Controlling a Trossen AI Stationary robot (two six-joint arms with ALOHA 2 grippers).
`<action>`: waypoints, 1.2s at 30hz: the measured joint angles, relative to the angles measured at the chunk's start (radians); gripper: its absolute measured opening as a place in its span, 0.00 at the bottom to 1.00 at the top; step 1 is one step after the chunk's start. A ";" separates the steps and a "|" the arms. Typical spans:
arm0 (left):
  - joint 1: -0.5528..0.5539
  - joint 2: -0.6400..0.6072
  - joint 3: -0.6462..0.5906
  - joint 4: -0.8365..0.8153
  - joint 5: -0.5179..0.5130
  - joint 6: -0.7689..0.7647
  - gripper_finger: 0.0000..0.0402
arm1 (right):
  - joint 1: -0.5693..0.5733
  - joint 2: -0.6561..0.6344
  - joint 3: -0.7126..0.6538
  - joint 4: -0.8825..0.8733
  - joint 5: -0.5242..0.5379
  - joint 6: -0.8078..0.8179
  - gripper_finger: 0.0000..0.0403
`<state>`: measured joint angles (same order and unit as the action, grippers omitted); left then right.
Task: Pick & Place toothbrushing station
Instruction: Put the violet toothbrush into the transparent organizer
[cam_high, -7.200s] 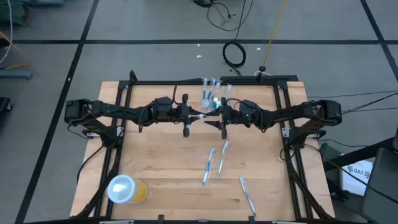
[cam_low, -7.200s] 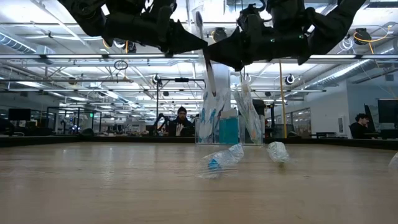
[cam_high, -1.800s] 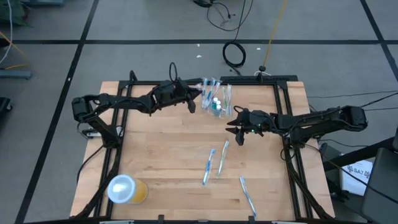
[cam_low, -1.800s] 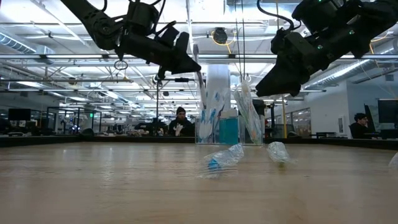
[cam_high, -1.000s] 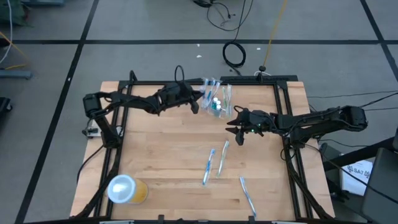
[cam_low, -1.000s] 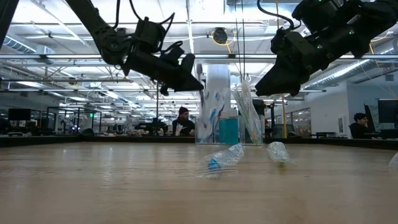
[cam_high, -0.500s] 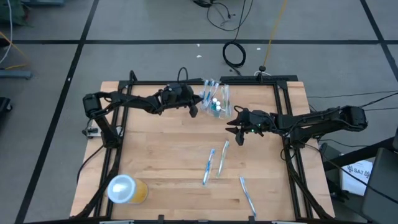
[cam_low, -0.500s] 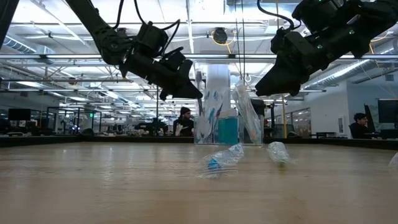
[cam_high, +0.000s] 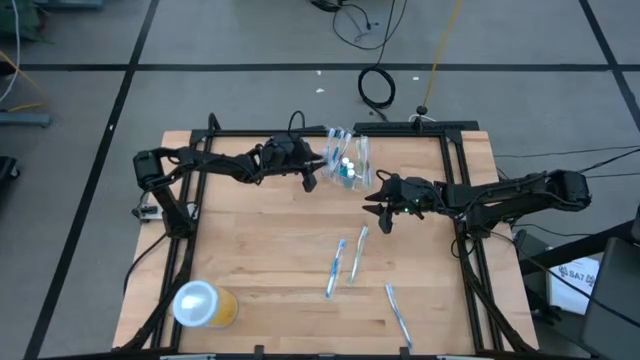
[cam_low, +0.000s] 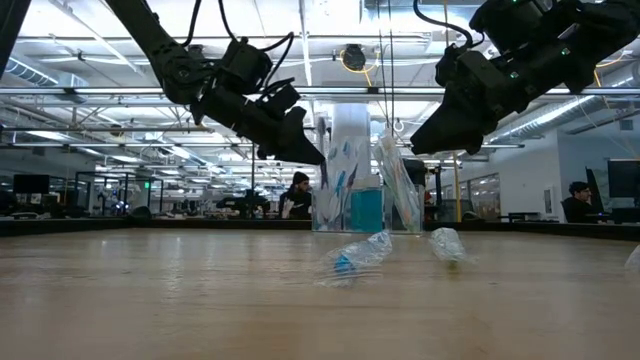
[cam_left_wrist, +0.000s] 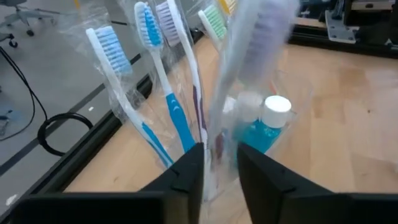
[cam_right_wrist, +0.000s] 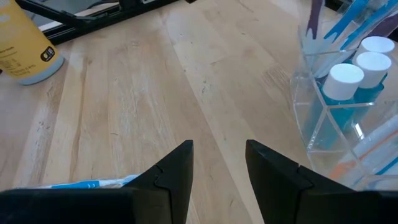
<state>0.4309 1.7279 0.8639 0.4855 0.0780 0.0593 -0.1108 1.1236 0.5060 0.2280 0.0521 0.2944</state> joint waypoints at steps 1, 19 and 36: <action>0.000 0.000 0.000 0.000 0.000 0.006 0.28 | 0.000 0.000 0.000 0.000 0.000 0.000 0.35; -0.048 0.000 0.000 0.130 0.030 0.065 0.35 | 0.000 0.000 0.000 0.000 0.000 0.000 0.35; -0.085 0.001 0.072 0.177 0.060 0.166 0.34 | 0.000 0.001 0.001 0.100 0.004 -0.038 0.35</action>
<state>0.3463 1.7287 0.9358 0.6630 0.1384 0.2249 -0.1112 1.1244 0.5072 0.3280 0.0557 0.2562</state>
